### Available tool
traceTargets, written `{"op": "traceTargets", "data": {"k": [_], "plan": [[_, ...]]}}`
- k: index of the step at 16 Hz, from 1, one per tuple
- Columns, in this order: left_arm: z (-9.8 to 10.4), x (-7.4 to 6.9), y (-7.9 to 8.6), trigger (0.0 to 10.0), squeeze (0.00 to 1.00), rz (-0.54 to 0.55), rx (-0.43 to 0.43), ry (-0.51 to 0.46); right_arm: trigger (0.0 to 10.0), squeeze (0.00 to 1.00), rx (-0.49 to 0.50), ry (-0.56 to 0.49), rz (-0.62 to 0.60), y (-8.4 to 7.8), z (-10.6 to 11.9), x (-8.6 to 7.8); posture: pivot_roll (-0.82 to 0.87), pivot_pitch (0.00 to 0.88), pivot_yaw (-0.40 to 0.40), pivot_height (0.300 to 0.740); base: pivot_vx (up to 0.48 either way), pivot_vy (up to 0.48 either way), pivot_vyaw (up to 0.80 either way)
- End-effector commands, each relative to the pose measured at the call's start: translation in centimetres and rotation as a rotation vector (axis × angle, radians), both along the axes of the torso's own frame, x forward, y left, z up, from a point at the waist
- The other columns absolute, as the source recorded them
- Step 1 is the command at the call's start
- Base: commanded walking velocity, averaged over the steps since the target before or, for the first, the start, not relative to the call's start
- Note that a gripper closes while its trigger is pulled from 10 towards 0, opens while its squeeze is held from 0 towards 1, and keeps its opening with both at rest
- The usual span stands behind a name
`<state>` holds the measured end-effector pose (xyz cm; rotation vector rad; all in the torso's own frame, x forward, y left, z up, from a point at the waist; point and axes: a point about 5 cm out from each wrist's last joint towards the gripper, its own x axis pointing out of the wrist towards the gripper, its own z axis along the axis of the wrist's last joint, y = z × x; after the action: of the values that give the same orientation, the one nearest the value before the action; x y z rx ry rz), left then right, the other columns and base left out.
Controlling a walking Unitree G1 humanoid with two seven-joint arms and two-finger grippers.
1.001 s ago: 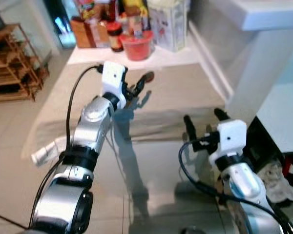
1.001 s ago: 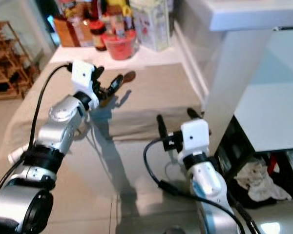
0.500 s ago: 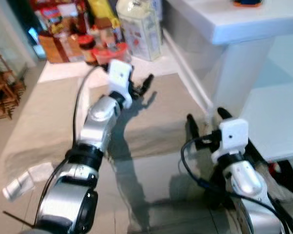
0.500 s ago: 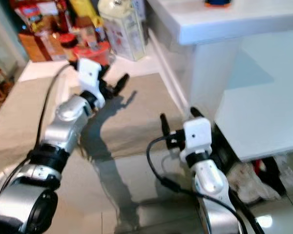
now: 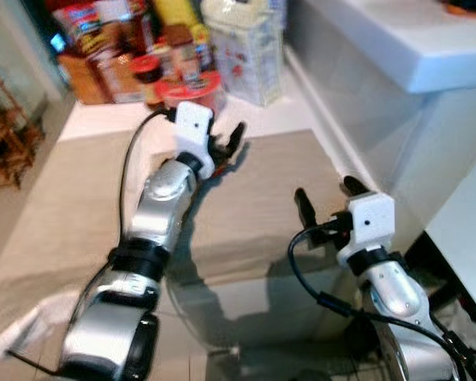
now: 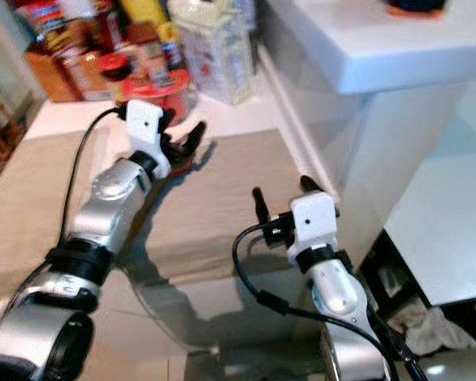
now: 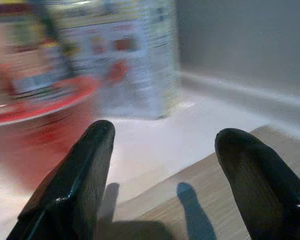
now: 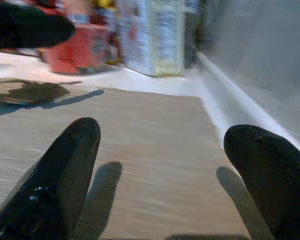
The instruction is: Setting the table
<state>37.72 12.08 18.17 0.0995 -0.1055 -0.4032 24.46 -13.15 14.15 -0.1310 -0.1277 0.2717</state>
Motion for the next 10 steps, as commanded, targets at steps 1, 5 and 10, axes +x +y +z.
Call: {"op": "traceTargets", "data": {"k": [1,5,10], "plan": [[1.1,0.5,1.0,10.0,0.0,0.02,0.066,0.004,10.0,0.0,0.009,-0.002,0.025,0.5,0.3,-0.1,-0.18,0.0,0.109,0.74,0.0,0.0,0.0],[1.0,0.3,0.7,10.0,0.0,-0.043,0.156,0.096,10.0,0.0,0.013,0.004,0.026,0.5,0.1,-0.2,-0.17,0.0,0.118,0.74,0.0,0.0,0.0],[0.3,-0.8,-1.7,10.0,0.0,-0.138,0.001,0.305,10.0,0.0,0.012,0.004,0.032,0.7,0.1,-0.1,-0.17,0.0,0.12,0.74,0.0,0.0,0.0]]}}
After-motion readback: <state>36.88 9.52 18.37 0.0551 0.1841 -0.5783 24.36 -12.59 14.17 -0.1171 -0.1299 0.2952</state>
